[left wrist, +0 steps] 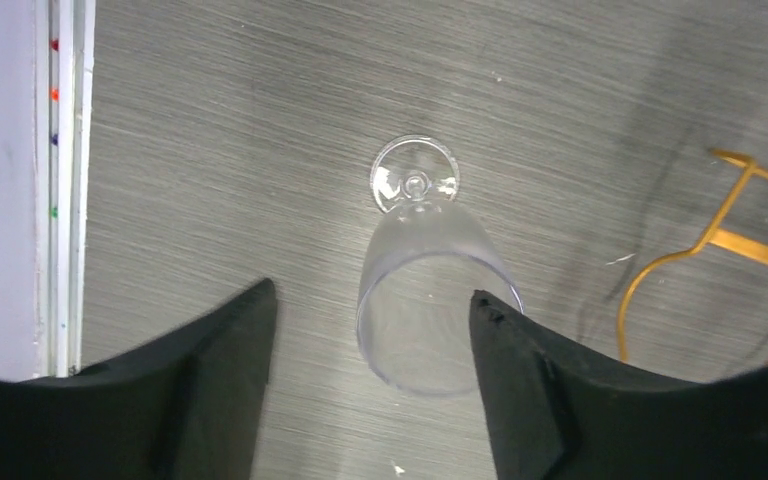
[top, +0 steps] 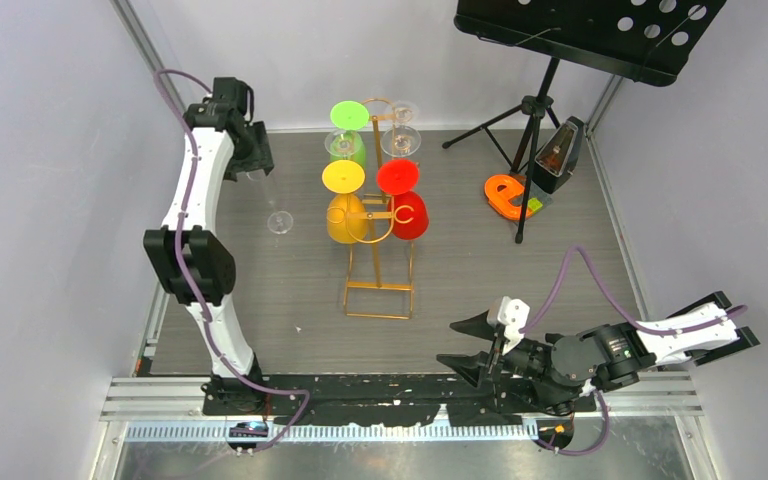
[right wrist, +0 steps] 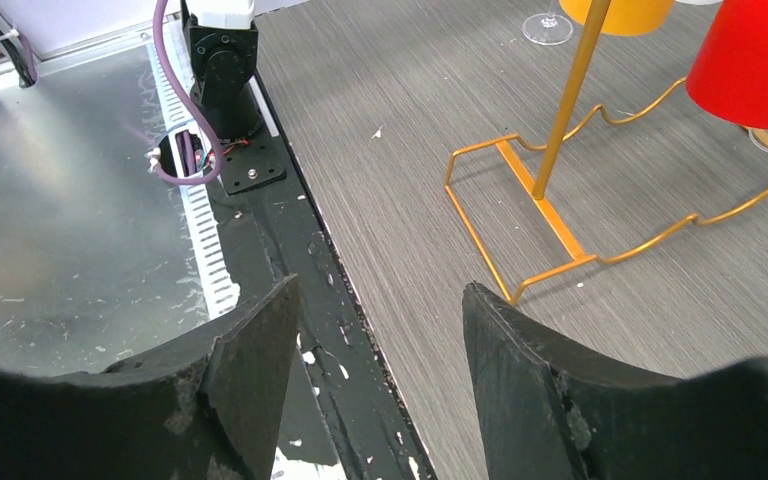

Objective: Take the wine glass off the wine glass rack

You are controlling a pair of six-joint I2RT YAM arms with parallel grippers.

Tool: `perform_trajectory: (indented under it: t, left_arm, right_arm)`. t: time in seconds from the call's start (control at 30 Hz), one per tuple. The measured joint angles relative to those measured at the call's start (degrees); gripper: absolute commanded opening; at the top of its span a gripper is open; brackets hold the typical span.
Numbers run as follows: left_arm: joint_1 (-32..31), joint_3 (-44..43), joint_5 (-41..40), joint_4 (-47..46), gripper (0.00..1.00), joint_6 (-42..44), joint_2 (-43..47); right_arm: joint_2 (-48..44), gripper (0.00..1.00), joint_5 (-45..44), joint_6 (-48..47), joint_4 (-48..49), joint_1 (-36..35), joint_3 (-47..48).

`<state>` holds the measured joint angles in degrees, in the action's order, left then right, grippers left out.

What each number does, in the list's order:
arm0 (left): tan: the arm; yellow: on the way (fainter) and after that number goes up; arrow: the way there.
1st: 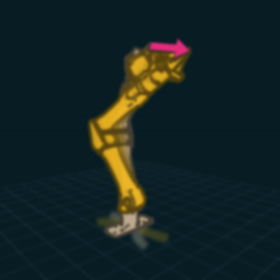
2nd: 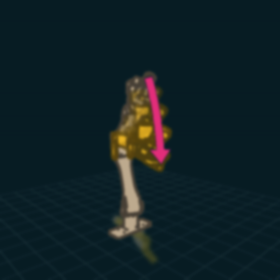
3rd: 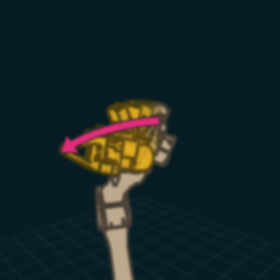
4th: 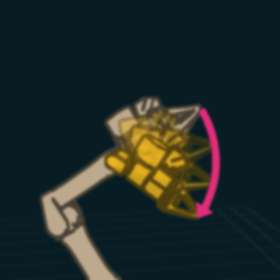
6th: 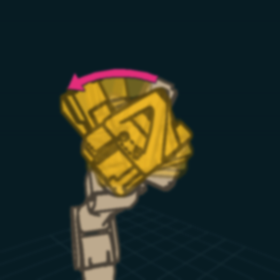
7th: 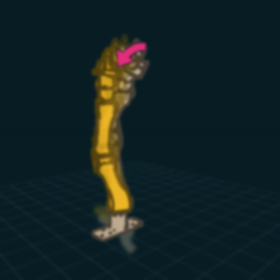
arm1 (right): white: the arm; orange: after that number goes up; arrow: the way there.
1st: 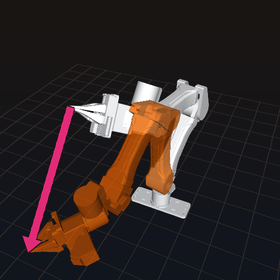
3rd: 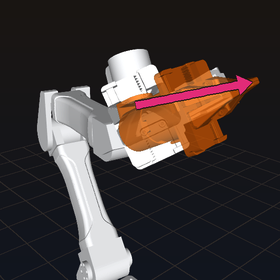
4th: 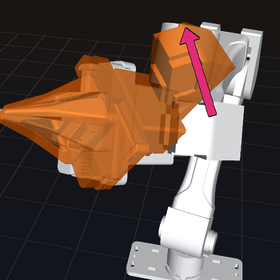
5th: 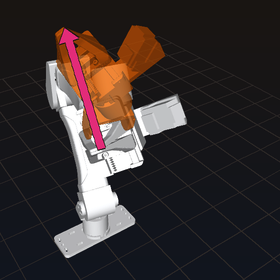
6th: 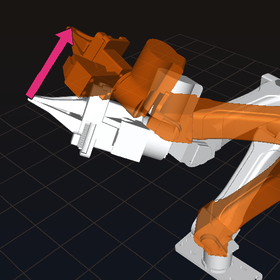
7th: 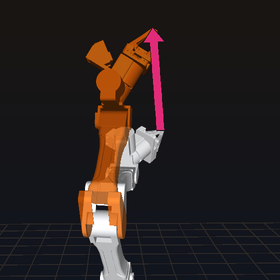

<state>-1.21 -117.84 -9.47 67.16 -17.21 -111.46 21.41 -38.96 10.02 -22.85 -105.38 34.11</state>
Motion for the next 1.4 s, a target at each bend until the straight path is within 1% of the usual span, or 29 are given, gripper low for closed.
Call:
perform_trajectory:
  t: [0.13, 0.2, 0.3, 0.37, 0.43, 0.53, 0.57, 0.6, 0.63, 0.8, 0.9, 1.03, 1.2, 1.3, 1.4]
  left_arm:
    - [0.0, 0.0, 0.59, 0.0, 0.74, -0.24, 2.67]
    - [0.0, 0.37, 1.73, -0.24, 0.77, -0.33, 4.74]
    - [-0.24, 1.97, 4.07, -0.79, 0.79, -0.37, 8.52]
    - [-0.72, 3.04, 5.57, -0.85, 0.81, -0.35, 11.02]
    - [-1.25, 4.13, 6.62, -1.09, 0.85, -0.35, 13.18]
    - [-2.38, 6.56, 9.22, -1.77, 0.87, -0.42, 16.87]
    - [-2.69, 7.41, 10.08, -2.01, 0.89, -0.46, 18.12]
    - [-3.02, 8.33, 10.95, -2.29, 0.98, -0.52, 19.39]
    - [-3.26, 9.38, 11.85, -2.64, 0.99, -0.57, 20.74]
    - [-4.42, 15.26, 16.15, -4.57, 1.0, -1.62, 27.8]
    - [-5.2, 17.66, 18.21, -5.73, 1.0, -2.29, 32.68]
    - [-5.97, 20.7, 22.32, -7.72, 1.0, -3.93, 37.64]
    - [-6.95, 22.84, 29.16, -10.69, 1.0, -6.6, 41.9]
    - [-7.52, 24.7, 33.86, -13.29, 1.0, -8.46, 43.67]
    - [-8.0, 28.04, 38.16, -16.85, 1.0, -10.95, 45.09]
  right_arm:
    - [1.09, 0.7, -1.05, 0.33, -0.35, 0.0, 0.31]
    - [2.19, 0.73, -2.08, 0.96, -1.38, 0.0, 0.83]
    - [2.95, 0.77, -3.78, 2.21, -2.8, 0.0, 1.36]
    - [2.64, 0.79, -4.74, 2.95, -3.17, 0.0, 1.44]
    - [1.42, 0.8, -5.9, 3.98, -3.61, 0.0, 1.46]
    - [-1.22, 0.82, -7.58, 5.33, -3.98, 0.0, 1.46]
    - [-2.27, 0.83, -8.33, 5.88, -4.17, 0.0, 1.46]
    - [-3.26, 0.83, -9.18, 6.69, -4.48, 0.0, 1.46]
    - [-4.28, 0.84, -10.05, 7.5, -4.85, 0.0, 1.46]
    - [-8.35, 0.85, -12.04, 10.25, -6.4, 0.0, 1.46]
    - [-8.2, 0.88, -12.55, 11.19, -7.1, 0.0, 1.66]
    - [-3.08, 0.91, -14.27, 12.13, -9.29, 0.0, 2.84]
    - [4.98, 0.92, -17.42, 13.11, -12.52, 0.35, 5.29]
    - [5.75, 0.9, -17.46, 13.38, -13.88, 2.84, 6.36]
    - [5.25, 0.88, -15.72, 13.38, -15.08, 10.14, 7.45]
